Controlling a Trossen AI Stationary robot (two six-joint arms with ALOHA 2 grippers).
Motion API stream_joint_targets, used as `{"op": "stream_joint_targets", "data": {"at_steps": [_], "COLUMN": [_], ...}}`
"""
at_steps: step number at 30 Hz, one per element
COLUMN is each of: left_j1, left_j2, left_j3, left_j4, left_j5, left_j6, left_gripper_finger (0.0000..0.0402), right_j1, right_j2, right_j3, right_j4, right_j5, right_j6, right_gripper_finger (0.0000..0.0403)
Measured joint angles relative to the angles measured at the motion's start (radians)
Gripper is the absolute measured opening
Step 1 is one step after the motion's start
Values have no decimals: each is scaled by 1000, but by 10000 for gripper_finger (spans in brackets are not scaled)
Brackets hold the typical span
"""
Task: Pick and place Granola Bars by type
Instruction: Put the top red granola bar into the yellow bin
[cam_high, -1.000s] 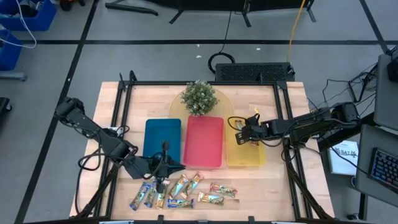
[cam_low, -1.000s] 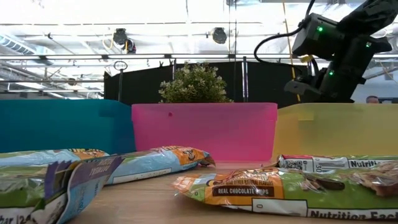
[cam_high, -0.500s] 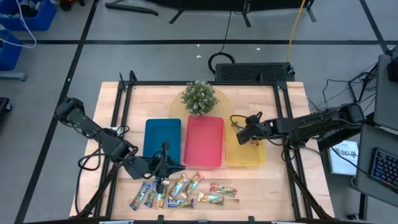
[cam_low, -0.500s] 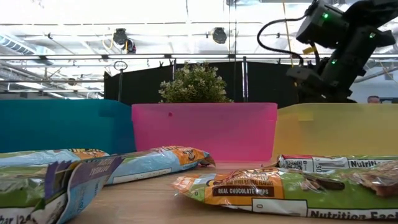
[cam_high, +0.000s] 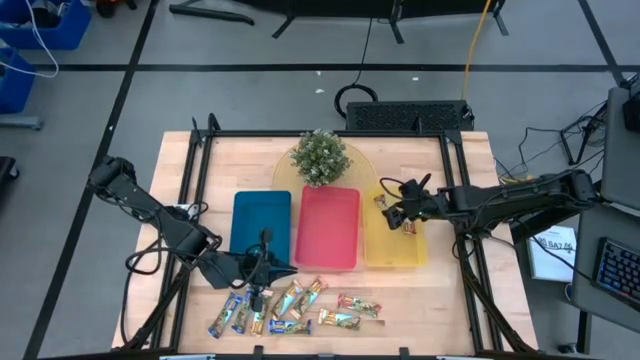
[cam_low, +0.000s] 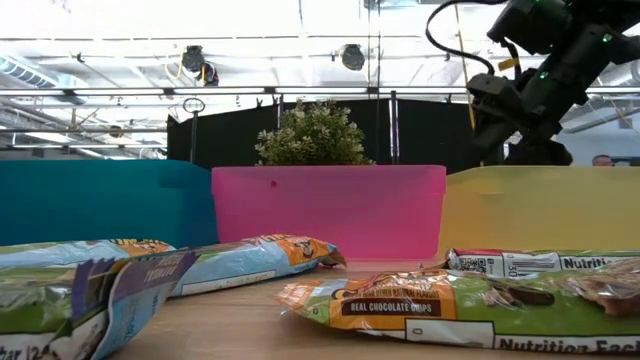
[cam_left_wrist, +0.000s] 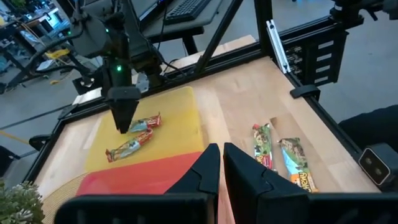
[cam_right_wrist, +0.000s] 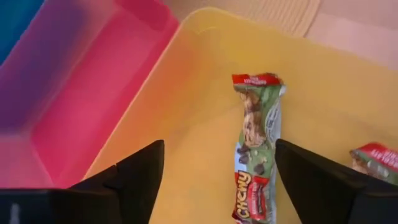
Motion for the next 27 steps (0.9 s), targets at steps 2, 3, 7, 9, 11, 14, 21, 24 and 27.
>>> {"op": "stream_joint_targets", "data": {"at_steps": [2, 3, 7, 9, 11, 14, 21, 24, 27], "left_j1": [0, 0, 7, 13, 19, 31, 68, 85, 101], "left_j2": [0, 0, 0, 0, 0, 0, 0, 0, 0], "left_j3": [0, 0, 0, 0, 0, 0, 0, 0, 0], "left_j4": [-1, -1, -4, -4, -4, -5, -7, -9, -10], "left_j5": [0, 0, 0, 0, 0, 0, 0, 6, 20], "left_j6": [0, 0, 1, 1, 6, 7, 8, 8, 6], "left_gripper_finger": [31, 31, 31, 31, 31, 31, 31, 31, 31], "right_j1": [0, 0, 1, 1, 1, 6, 18, 22, 28], "right_j2": [-2, 4, 40, 55, 68, 81, 144, 196, 234], "right_j3": [0, 0, 0, 0, 0, 0, 25, 29, 30], "right_j4": [-3, -4, -10, 2, 21, 77, 104, 100, 104], "right_j5": [-4, -14, -26, -26, -26, -27, -28, -54, -41], "right_j6": [-59, -86, -140, -172, -213, -299, -556, -712, -856], "right_gripper_finger": [278, 267, 206, 168, 127, 61, 8, 1, 2]}}
